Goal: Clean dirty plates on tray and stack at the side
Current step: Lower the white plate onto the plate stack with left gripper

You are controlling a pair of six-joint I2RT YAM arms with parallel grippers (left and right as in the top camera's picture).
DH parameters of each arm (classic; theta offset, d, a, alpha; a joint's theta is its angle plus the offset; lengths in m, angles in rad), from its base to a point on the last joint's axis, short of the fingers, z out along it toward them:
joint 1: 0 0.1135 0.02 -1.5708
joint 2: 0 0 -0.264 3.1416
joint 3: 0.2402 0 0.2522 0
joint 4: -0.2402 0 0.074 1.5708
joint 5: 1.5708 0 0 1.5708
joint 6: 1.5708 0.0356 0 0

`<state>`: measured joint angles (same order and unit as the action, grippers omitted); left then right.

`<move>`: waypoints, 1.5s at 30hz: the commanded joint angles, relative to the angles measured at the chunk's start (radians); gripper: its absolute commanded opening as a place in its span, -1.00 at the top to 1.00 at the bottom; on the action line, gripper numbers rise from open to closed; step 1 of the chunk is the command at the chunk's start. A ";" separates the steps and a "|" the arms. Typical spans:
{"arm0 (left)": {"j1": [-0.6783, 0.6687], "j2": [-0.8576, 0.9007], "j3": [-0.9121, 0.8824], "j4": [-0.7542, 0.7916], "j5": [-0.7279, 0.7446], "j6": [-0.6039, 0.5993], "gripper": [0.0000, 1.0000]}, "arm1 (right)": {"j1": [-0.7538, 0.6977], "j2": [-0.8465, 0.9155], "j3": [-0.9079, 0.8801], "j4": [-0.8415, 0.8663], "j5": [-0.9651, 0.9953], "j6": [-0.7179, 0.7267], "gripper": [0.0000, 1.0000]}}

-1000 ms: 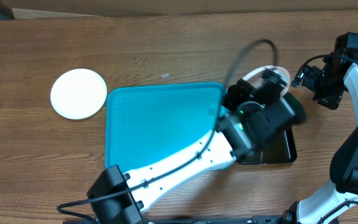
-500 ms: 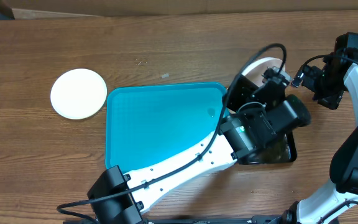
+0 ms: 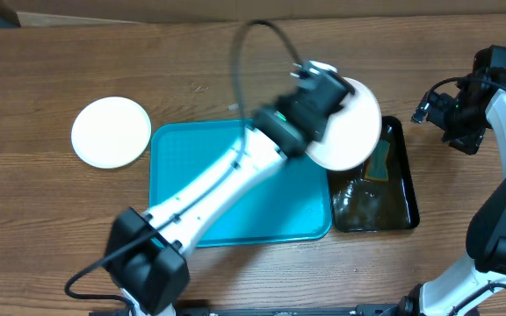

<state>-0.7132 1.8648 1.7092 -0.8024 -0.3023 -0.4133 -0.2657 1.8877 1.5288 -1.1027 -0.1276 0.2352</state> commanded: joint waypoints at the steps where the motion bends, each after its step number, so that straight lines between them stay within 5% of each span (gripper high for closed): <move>1: 0.181 -0.021 0.029 -0.044 0.333 -0.082 0.91 | 0.002 -0.013 0.008 0.001 -0.008 0.002 -1.00; 9: 0.672 -0.021 0.026 -0.224 0.398 -0.082 0.91 | 0.002 -0.013 0.008 0.001 -0.008 0.002 -1.00; 22: 1.186 -0.021 0.007 -0.236 0.248 -0.081 0.92 | 0.002 -0.013 0.008 0.001 -0.008 0.002 -1.00; 36: 1.254 -0.021 -0.281 -0.001 0.251 -0.076 0.92 | 0.002 -0.013 0.008 0.001 -0.008 0.002 -1.00; 45: 1.234 -0.021 -0.299 0.020 0.307 0.006 0.88 | 0.002 -0.013 0.008 0.001 -0.008 0.002 -1.00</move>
<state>0.5373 1.8633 1.4113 -0.7887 -0.0425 -0.4580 -0.2657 1.8877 1.5288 -1.1030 -0.1276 0.2356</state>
